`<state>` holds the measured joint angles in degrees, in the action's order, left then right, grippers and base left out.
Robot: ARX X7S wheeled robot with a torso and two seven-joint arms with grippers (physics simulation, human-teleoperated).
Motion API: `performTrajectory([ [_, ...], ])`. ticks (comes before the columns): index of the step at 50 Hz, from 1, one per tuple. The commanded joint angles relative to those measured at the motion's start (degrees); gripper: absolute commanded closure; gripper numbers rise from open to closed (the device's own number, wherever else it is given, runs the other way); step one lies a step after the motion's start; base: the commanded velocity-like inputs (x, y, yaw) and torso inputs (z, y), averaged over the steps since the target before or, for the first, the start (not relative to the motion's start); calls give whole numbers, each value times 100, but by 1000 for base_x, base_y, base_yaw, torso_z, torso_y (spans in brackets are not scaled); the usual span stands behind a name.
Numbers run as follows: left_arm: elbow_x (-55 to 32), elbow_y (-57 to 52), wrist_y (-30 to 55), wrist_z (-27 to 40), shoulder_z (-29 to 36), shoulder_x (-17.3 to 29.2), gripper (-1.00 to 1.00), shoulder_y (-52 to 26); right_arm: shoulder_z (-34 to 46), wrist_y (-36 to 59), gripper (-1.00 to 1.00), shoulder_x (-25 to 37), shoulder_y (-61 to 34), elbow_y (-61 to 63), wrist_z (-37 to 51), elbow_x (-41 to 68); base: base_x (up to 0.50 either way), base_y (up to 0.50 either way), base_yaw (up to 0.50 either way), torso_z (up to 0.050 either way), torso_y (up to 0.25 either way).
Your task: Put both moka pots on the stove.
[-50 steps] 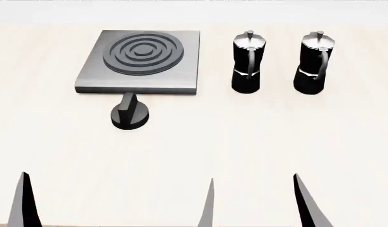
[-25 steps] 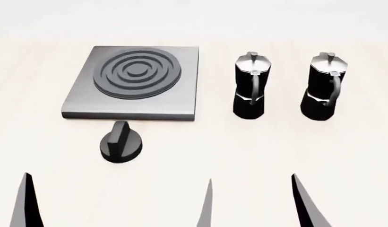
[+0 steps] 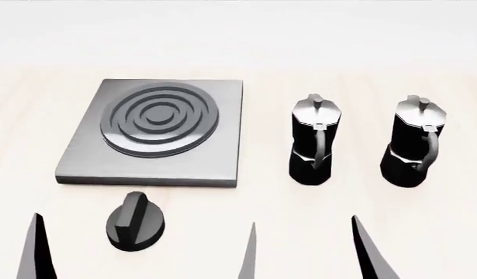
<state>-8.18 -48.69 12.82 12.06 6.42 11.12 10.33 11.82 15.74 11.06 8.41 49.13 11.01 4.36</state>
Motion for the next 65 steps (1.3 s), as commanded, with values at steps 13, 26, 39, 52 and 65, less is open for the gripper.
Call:
performTrajectory([
  [13, -43, 15, -18, 107, 68, 91, -100, -19, 85, -31, -100, 86, -31, -67, 99, 39, 318, 0, 0, 0, 0],
  [26, -64, 40, -43, 160, 98, 139, -100, -26, 67, -245, -100, 122, -7, -159, 144, 112, 221, 0, 0, 0, 1],
  [39, -73, 49, -79, 243, 150, 209, -100, -13, 64, -317, -100, 169, 24, -180, 150, 267, 0, 104, 0, 0, 0],
  [52, -111, 88, -116, 337, 215, 300, -100, -40, 90, -326, -100, 209, 2, -198, 211, 271, 0, 270, 0, 0, 0],
  [65, -141, 93, -128, 423, 276, 380, -100, -53, 144, -259, -100, 264, -37, -242, 295, 187, 0, 127, 0, 0, 0],
])
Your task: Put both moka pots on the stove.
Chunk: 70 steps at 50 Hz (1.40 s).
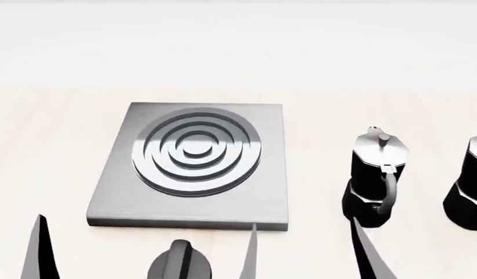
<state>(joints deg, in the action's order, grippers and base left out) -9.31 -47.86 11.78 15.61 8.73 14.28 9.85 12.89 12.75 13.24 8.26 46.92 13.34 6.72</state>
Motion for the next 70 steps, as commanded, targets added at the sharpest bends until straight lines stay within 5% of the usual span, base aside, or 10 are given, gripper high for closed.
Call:
performTrajectory([
  [1, -32, 22, -37, 72, 47, 69, -100, -4, 42, 43, -100, 51, -23, -21, 68, -57, 0, 0, 0, 0, 0],
  [9, -63, 24, -34, 122, 77, 105, -100, -17, 83, 508, -100, 137, -165, 230, 145, -176, 0, 0, 0, 0, 0],
  [16, -85, -21, -46, 165, 92, 147, -100, 0, -128, 1916, -100, 376, -1024, 807, 129, -277, 0, 0, 0, 0, 0],
  [25, -135, 4, -49, 224, 84, 183, -100, -28, -1216, 3475, -100, 463, -2180, 893, -88, 721, 0, 0, 0, 0, 0],
  [42, -182, 68, -83, 308, 80, 264, -100, -50, -2179, 5351, -100, 910, -3686, -248, -797, 1751, 0, 0, 0, 0, 0],
  [70, -260, -42, 12, 448, 127, 373, -100, -91, -1679, 4966, -100, 1153, -4508, -2895, -1455, 1688, 0, 0, 0, 0, 0],
])
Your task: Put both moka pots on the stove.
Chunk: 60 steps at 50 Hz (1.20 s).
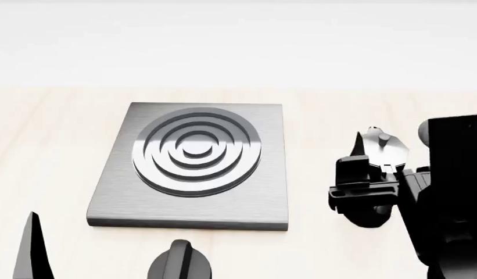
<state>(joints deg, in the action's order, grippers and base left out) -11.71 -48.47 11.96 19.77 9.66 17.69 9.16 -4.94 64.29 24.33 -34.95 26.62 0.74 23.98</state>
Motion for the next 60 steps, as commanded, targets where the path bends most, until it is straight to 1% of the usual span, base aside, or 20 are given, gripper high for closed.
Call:
performTrajectory([
  [1, -15, 23, -16, 30, 51, 32, -100, -20, 116, -240, -100, 38, -177, -927, -205, -53, 0, 0, 0, 0, 0],
  [8, -38, 64, -64, 42, 43, 65, -100, -17, 265, -319, -100, 32, -254, -1167, -245, -105, 0, 0, 0, 0, 0],
  [13, -55, 19, -40, 77, 40, 83, -100, -11, 457, -525, -100, 49, -363, -1622, -351, -209, 0, 0, 0, 0, 0],
  [17, -57, -2, -16, 98, 54, 97, -100, -20, 435, -567, -100, 64, -391, -1802, -397, -199, 0, 0, 0, 0, 0],
  [22, -70, 13, -22, 115, 65, 108, -100, -27, 485, -884, -100, 55, -377, -2247, -485, -284, 0, 0, 0, 0, 0],
  [28, -68, 21, -24, 137, 78, 126, -100, -42, 550, -1046, -100, 62, -396, -2596, -563, -333, 0, 0, 0, 0, 0],
  [39, -57, 61, -59, 165, 122, 152, -100, -46, 613, -1152, -100, 39, -374, -2791, -599, -353, 0, 0, 0, 0, 0],
  [48, -89, 76, -84, 197, 104, 179, -100, -50, 663, -1394, -100, 4, -426, -3274, -670, -414, 0, 0, 0, 0, 0],
  [54, -55, 111, -113, 208, 146, 190, -100, -48, 743, -1705, -100, -54, -500, -3854, -755, -507, 0, 0, 0, 0, 0],
  [60, -57, 134, -151, 217, 158, 206, -100, -41, 760, -1829, -100, -77, -486, -4054, -775, -532, 0, 0, 0, 0, 0],
])
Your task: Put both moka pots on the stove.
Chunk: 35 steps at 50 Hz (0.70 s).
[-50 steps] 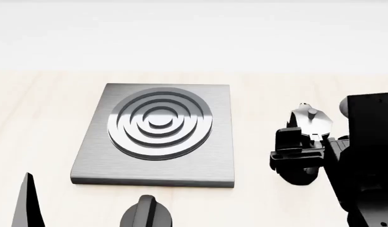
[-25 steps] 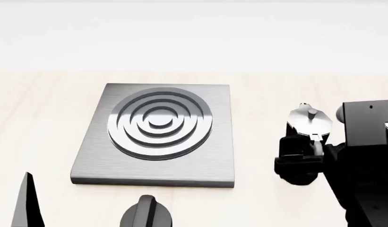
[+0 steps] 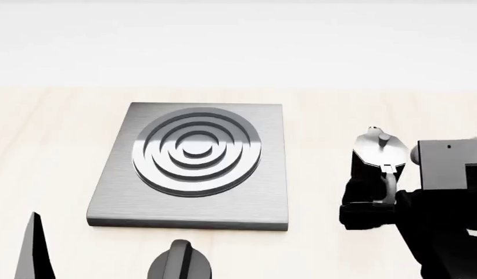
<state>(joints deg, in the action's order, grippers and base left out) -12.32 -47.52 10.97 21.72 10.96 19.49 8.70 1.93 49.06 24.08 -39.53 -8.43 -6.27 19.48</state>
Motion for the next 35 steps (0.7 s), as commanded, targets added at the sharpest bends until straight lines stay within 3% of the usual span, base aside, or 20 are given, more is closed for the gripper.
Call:
performTrajectory([
  [1, 7, 40, -52, 27, 29, 27, -100, 4, 82, -317, -100, -55, -24, -568, -77, -87, 0, 0, 0, 0, 0],
  [35, -59, 72, -99, 131, 27, 102, -100, -21, 311, -861, -100, -228, -254, -1477, -72, -307, 0, 0, 0, 0, 0],
])
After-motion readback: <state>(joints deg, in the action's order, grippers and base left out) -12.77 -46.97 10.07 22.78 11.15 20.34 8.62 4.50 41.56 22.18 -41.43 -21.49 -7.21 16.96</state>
